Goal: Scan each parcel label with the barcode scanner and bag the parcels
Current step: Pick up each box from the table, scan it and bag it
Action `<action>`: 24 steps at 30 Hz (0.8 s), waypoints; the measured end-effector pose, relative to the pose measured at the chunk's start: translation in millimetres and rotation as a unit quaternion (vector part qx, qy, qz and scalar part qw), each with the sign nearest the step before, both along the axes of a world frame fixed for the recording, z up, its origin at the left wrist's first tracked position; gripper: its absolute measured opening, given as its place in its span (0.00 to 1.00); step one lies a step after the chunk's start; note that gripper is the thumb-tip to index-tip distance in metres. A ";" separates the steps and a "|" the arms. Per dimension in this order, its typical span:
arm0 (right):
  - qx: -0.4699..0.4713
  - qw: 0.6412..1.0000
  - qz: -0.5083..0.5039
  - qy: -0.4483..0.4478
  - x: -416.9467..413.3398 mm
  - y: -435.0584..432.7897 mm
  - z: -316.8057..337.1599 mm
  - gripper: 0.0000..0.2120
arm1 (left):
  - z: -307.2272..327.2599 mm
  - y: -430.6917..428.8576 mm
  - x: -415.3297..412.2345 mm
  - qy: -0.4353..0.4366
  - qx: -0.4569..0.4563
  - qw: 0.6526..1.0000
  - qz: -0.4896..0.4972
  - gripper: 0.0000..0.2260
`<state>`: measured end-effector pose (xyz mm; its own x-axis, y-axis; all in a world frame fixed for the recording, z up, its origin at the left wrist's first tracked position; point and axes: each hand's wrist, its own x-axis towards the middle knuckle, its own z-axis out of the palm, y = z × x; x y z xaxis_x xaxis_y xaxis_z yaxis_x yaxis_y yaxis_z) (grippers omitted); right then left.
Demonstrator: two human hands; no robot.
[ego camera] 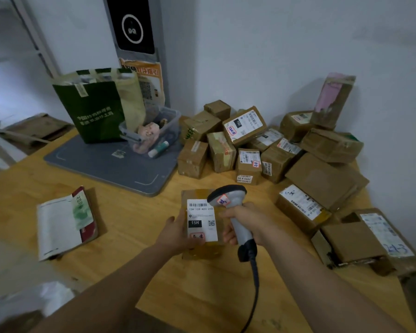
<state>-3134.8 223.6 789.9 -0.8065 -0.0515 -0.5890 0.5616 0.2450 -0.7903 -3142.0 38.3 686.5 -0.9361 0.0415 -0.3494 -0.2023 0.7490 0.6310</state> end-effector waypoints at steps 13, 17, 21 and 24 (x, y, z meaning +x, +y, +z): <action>0.054 0.998 0.021 -0.018 -12.9 -22.5 22.7 0.11 | -1.0 -1.8 -6.3 -0.022 -0.033 0.998 -0.038 0.49; 0.054 0.998 0.027 -0.030 -12.0 -24.1 23.3 0.10 | -0.4 -1.4 -6.0 -0.024 -0.033 0.998 -0.037 0.50; 0.049 0.998 0.031 -0.034 -11.6 -24.4 23.2 0.09 | 0.9 -0.5 -7.3 -0.029 -0.039 0.998 -0.040 0.50; 0.061 0.997 0.031 -0.031 -12.8 -23.9 22.1 0.09 | 1.1 -0.1 -7.8 -0.035 -0.041 0.998 -0.038 0.48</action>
<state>-3147.6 199.8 812.0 -0.7652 -0.0262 -0.6432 0.5896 0.3727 -0.7166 -3149.7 38.2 687.6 -0.9045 0.0800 -0.4189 -0.1847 0.8118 0.5539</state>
